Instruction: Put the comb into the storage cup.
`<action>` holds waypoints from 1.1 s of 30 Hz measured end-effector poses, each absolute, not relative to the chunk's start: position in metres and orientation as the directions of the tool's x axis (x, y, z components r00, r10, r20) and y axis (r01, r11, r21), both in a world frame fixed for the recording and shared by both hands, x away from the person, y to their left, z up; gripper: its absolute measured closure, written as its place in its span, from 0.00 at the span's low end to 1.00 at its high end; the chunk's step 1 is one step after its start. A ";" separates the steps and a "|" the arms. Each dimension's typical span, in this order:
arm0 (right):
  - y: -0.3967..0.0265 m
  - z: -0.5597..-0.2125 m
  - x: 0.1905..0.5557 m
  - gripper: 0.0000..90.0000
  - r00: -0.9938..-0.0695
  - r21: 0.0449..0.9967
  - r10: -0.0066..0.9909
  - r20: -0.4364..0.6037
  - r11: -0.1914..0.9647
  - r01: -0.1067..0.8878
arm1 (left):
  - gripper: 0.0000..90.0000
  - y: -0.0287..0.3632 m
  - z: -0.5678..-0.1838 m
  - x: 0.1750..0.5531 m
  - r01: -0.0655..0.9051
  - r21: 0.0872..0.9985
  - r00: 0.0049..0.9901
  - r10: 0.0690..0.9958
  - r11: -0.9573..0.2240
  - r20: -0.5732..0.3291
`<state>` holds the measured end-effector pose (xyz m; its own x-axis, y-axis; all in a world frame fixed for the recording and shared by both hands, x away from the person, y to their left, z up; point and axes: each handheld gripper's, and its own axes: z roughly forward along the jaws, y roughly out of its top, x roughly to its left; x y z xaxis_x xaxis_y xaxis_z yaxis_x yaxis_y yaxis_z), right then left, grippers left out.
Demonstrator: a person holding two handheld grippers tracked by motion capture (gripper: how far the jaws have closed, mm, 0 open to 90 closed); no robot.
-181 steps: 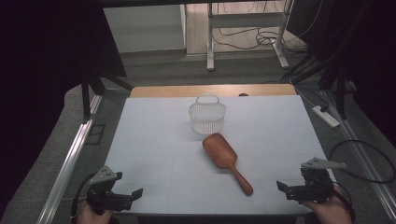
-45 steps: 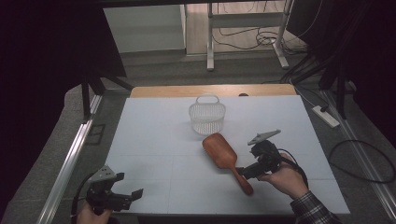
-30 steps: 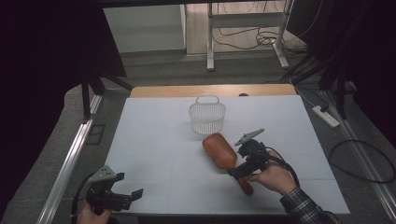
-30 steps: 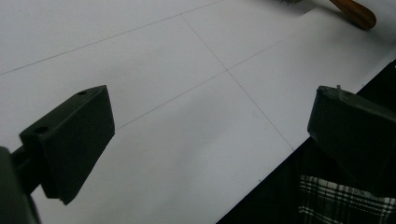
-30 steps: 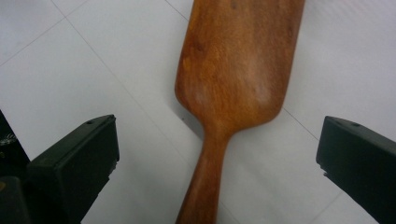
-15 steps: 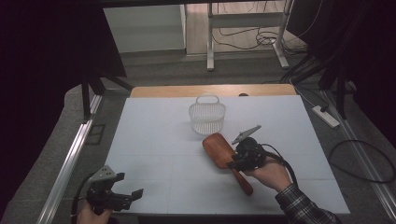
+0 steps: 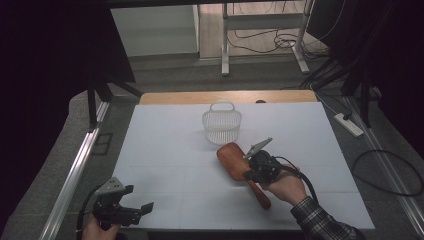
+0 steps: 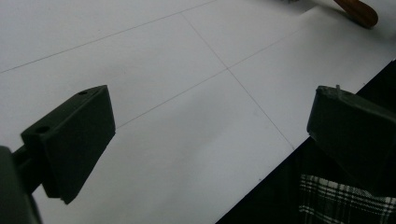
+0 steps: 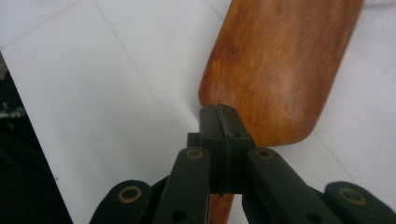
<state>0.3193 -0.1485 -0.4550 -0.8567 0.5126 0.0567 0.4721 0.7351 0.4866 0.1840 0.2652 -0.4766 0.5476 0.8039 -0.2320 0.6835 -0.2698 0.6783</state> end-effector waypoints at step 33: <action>-0.159 -0.491 0.319 1.00 -0.854 0.391 0.515 0.070 0.774 0.499 | 0.02 0.266 -0.477 0.185 0.691 0.674 0.544 0.802 -0.260 -0.248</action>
<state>0.3194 -0.1591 -0.4908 -0.8541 0.5154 0.0697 0.4988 0.7738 0.3905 0.1851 0.2665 -0.4771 0.5435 0.8019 -0.2482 0.6913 -0.2599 0.6742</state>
